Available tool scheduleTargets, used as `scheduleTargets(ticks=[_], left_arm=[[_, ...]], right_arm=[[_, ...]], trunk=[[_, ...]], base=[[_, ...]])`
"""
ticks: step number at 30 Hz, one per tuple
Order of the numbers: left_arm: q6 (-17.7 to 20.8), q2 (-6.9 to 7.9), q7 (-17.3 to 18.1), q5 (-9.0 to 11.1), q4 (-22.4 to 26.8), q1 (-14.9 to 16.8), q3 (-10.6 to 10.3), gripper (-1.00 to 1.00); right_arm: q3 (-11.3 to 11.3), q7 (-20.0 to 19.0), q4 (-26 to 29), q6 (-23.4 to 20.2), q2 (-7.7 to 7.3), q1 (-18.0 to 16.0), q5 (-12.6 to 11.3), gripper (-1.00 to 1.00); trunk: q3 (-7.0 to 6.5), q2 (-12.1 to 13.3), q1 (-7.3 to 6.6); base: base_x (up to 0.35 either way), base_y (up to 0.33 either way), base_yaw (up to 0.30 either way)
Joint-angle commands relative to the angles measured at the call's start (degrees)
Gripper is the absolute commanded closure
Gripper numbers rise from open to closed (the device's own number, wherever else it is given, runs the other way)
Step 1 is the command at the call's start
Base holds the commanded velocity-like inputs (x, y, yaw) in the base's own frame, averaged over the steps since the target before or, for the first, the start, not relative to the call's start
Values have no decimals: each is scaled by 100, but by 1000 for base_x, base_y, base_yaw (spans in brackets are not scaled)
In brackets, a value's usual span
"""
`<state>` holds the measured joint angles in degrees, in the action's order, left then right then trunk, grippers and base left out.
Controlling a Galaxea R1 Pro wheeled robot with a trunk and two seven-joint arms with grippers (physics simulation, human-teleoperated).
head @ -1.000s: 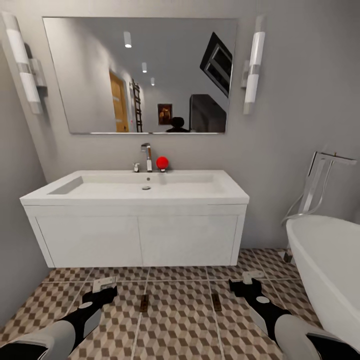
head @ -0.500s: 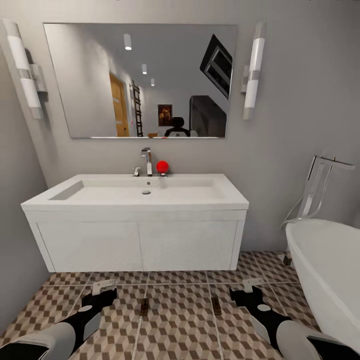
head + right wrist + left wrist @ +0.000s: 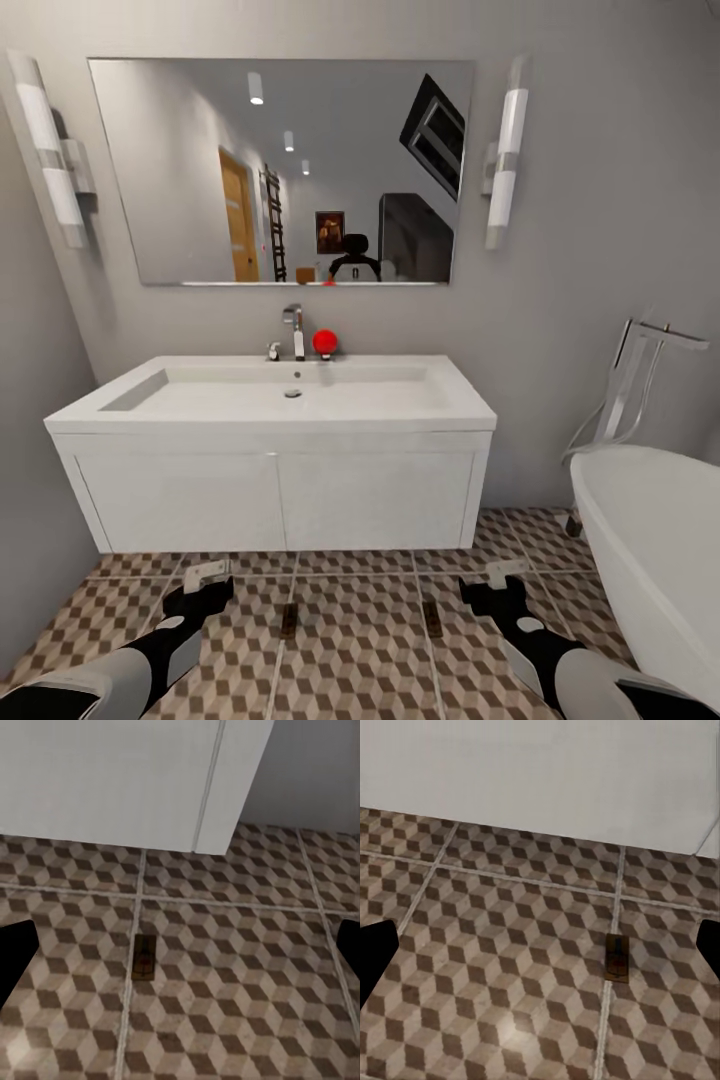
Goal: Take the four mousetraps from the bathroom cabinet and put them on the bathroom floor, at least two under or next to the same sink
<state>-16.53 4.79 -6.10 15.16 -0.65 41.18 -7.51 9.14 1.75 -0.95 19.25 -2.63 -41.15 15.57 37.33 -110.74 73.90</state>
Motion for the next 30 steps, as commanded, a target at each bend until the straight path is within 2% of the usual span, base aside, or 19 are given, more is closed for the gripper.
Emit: scheduleTargets(ticks=[1,20,30], left_arm=[[-22,-2,-14,40,-7,4,-49,-100],[-55,-5,-7,49,-105,-2,-46,-100],[-451,-63,-5,46,-220,-63,-49,-100]], right_arm=[[44,18,-10,44,-1,3,60,-100],[44,34,-11,122,8,42,52,-100],[44,36,-11,123,8,45,54,-100]], trunk=[[-12,39,-23],[-354,801,-441],[-533,1202,-660]], base=[[0,0,0],[0,0,0],[0,0,0]])
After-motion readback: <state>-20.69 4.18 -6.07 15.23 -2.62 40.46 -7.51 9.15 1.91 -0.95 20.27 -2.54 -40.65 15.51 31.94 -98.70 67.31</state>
